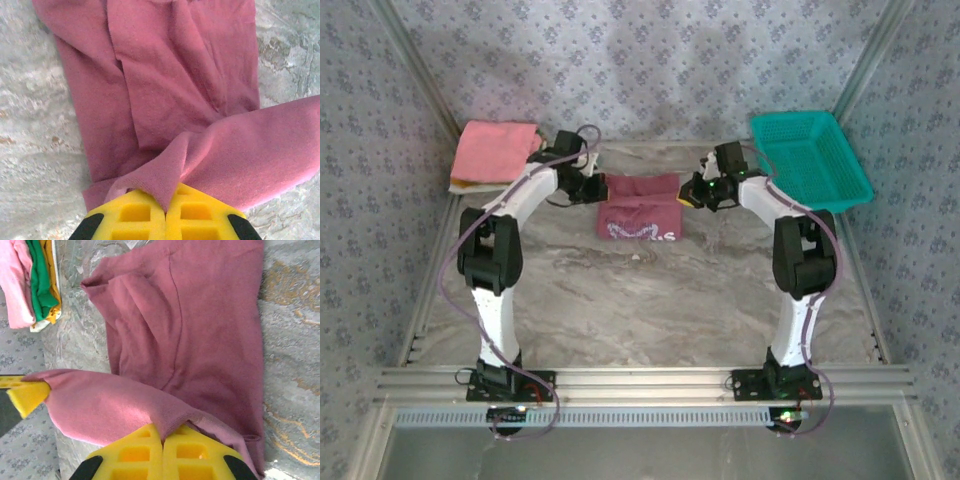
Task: Fold and stack the t-shirts
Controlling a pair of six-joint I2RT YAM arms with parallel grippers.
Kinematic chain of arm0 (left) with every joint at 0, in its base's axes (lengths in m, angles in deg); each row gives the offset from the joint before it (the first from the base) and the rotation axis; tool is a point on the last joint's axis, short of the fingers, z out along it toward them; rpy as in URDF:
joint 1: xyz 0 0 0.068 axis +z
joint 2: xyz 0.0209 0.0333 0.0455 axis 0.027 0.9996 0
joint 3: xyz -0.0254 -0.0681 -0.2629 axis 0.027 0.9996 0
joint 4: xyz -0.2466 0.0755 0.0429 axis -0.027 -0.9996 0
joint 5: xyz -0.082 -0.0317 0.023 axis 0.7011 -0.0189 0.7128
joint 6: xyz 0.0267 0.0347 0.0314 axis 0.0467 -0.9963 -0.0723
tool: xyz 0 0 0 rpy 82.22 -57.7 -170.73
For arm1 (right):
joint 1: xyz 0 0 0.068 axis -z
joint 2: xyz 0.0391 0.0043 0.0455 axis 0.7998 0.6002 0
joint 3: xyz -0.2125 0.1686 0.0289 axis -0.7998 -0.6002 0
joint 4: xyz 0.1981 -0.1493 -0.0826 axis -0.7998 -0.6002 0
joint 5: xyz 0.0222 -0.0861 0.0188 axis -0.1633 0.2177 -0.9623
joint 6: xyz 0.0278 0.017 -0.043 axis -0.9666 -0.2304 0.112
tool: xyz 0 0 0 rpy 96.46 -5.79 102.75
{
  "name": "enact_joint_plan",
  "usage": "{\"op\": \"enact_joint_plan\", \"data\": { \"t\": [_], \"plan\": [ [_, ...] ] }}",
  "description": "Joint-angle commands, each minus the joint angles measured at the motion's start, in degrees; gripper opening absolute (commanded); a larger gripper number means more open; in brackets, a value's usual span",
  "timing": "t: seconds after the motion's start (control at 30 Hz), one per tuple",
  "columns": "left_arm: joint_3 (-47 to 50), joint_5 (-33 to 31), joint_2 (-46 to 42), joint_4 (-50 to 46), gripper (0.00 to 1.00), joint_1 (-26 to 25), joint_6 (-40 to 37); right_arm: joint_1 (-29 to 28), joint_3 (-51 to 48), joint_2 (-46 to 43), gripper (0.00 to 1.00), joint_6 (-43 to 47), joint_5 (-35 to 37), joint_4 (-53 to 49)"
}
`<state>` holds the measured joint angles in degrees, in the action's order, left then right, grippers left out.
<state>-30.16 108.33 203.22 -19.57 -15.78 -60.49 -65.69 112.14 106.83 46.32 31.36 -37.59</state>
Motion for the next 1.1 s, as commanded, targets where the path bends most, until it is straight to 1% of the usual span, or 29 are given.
{"op": "enact_joint_plan", "data": {
  "t": [0.0,0.07,0.1,0.17,0.23,0.3,0.4,0.5,0.63,0.73,0.83,0.87,0.93,1.0,1.07],
  "plan": [
    [-6.2,1.2,2.8,-5.6,0.00,0.7,-2.7,1.3,4.8,1.5,0.00,0.7,-0.8,-2.9],
    [-9.1,1.2,4.2,-7.0,0.00,0.8,-3.1,1.6,7.2,2.0,0.00,1.1,0.0,-3.6],
    [-9.7,1.2,4.7,-7.6,0.00,0.8,-3.2,1.6,8.5,2.6,0.00,1.2,-0.2,-4.5],
    [-13.9,1.8,5.8,-9.7,0.00,0.9,-3.4,1.9,10.8,4.0,0.00,1.2,-1.5,-5.7],
    [-13.4,1.8,4.8,-9.3,0.00,0.9,-2.7,1.5,10.7,3.3,0.00,1.3,-1.0,-5.4],
    [-10.7,1.9,2.8,-7.4,0.00,0.6,-2.1,1.0,9.2,1.8,0.00,1.1,-1.1,-4.5],
    [-3.9,2.4,-1.1,-4.1,0.00,0.1,-0.9,0.6,4.7,-1.9,0.00,0.3,-1.3,-1.6],
    [5.6,2.0,-7.4,0.7,0.00,-1.4,1.0,0.0,-2.6,-7.0,0.00,-0.4,-2.0,2.0],
    [22.4,-1.8,-19.2,6.3,0.00,-4.8,3.1,-2.2,-15.7,-16.7,0.00,-0.5,-2.0,4.9],
    [35.8,-3.8,-28.1,9.7,0.00,-8.1,6.7,-5.0,-27.0,-25.1,0.00,-0.5,-0.9,5.0],
    [43.2,-5.0,-34.7,9.5,0.00,-10.4,10.1,-7.3,-35.0,-31.6,0.00,-2.6,-0.3,4.9],
    [44.2,-5.3,-36.4,9.8,0.00,-10.5,10.8,-7.3,-36.4,-33.4,0.00,-3.5,0.1,5.0],
    [43.0,-7.5,-37.7,9.8,0.00,-10.3,9.9,-6.4,-36.5,-34.9,0.00,-3.9,0.8,5.5],
    [39.0,-8.7,-35.3,9.0,0.00,-9.7,7.0,-5.4,-33.0,-33.2,0.00,-1.9,1.3,4.3],
    [34.2,-7.2,-30.7,7.2,0.00,-8.8,4.1,-5.1,-28.8,-29.6,0.00,0.6,0.7,2.9]
  ]
}}
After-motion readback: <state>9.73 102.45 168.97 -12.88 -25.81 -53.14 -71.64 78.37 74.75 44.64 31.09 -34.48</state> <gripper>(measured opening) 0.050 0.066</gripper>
